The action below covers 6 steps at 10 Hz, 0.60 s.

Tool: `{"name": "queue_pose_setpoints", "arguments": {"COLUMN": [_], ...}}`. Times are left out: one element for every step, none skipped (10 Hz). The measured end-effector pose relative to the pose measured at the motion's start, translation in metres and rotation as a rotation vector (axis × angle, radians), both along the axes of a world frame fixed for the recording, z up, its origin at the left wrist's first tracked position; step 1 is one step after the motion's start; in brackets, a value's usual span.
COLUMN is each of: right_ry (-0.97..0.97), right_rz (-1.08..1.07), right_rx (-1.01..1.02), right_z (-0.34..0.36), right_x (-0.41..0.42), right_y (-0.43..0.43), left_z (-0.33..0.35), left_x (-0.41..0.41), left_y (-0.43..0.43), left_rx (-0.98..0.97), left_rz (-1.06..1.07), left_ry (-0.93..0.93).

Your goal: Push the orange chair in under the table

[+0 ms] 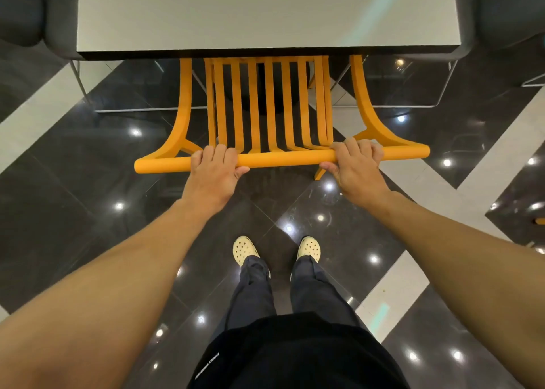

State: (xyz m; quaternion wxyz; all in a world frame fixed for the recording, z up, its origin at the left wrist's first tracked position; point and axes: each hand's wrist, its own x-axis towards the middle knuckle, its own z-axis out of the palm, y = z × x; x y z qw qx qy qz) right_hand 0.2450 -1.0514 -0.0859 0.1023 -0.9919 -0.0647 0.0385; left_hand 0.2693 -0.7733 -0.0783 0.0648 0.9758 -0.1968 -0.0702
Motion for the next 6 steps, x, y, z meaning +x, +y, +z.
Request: {"name": "queue_pose_setpoints", "arguments": {"right_ry": [0.008, 0.005, -0.025, 0.0, 0.046, -0.009], "right_rz": [0.004, 0.017, 0.021, 0.017, -0.05, -0.171], "right_rx": [0.006, 0.008, 0.002, 0.012, 0.056, 0.062], "right_z": [0.001, -0.001, -0.001, 0.003, 0.008, 0.013], "right_x": [0.001, 0.001, 0.001, 0.0, -0.001, -0.002], "right_y": [0.0, -0.001, 0.0, 0.0, 0.004, 0.018], "left_z": [-0.001, 0.001, 0.0, 0.003, 0.004, 0.006], "left_x": [0.0, 0.0, 0.001, 0.0, 0.002, 0.003], "left_y": [0.0, 0.0, 0.001, -0.001, 0.001, 0.004], "left_rx": [-0.012, -0.006, 0.002, 0.008, -0.022, -0.044], "left_rz": [0.011, 0.018, 0.001, -0.006, -0.008, -0.01], "left_ry": [-0.018, -0.017, -0.047, -0.042, 0.002, 0.057]}}
